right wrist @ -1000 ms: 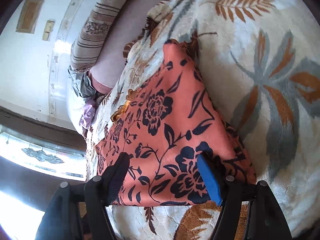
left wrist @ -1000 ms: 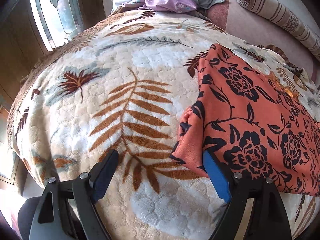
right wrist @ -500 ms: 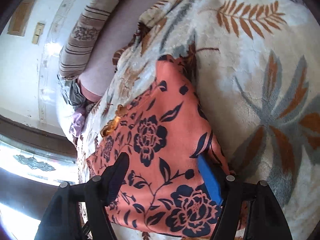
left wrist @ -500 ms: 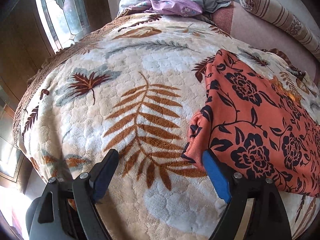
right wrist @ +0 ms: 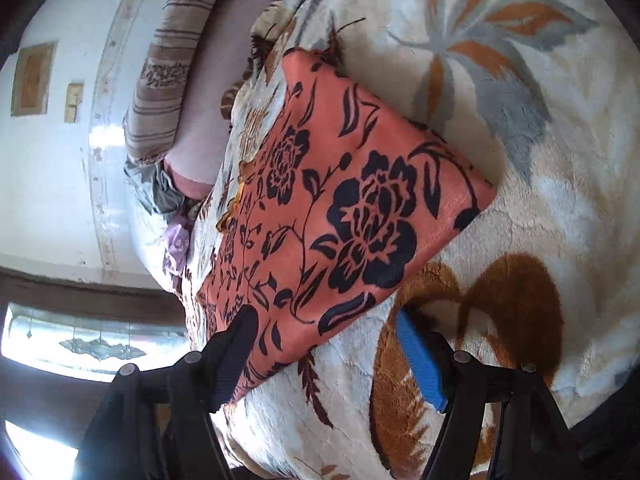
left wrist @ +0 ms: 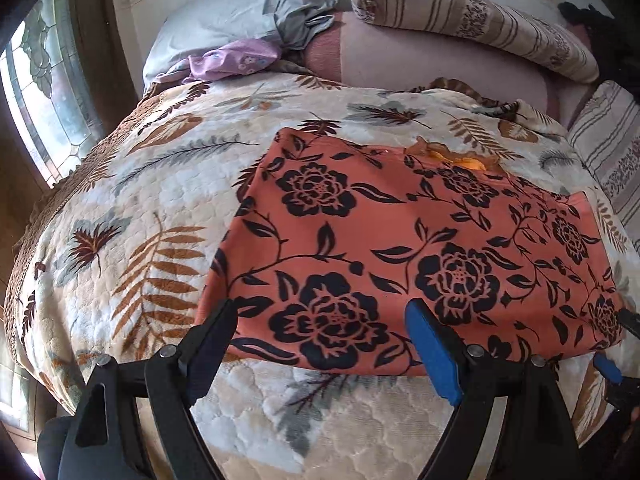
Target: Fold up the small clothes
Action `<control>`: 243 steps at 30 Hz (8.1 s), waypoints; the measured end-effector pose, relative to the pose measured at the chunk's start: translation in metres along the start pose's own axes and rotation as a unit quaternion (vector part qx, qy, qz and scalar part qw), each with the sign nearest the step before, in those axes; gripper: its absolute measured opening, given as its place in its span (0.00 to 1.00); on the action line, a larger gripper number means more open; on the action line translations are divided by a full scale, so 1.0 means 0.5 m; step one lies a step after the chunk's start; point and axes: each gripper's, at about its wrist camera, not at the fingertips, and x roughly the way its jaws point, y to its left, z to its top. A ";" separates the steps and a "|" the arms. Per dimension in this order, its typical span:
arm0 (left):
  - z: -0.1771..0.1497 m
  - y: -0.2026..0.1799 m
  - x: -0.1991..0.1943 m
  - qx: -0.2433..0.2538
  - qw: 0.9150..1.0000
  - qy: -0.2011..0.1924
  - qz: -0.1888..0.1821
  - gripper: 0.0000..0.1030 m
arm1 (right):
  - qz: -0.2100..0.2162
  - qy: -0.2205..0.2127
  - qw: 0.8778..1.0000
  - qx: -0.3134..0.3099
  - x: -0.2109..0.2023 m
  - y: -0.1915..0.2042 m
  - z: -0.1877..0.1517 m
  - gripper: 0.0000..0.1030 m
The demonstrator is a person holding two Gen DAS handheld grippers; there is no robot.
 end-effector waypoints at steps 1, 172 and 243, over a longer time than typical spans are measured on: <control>-0.001 -0.014 0.002 0.004 1.000 0.000 -0.005 0.84 | 0.008 -0.006 1.000 0.010 0.002 -0.004 0.008 0.73; -0.017 0.271 0.026 -0.173 0.975 0.050 -0.127 0.25 | 0.021 0.082 0.964 -0.253 0.185 0.302 -0.105 0.79; 0.009 0.213 0.152 -0.096 0.990 0.070 -0.071 0.68 | -0.051 0.106 0.949 -0.291 0.250 0.329 -0.078 0.63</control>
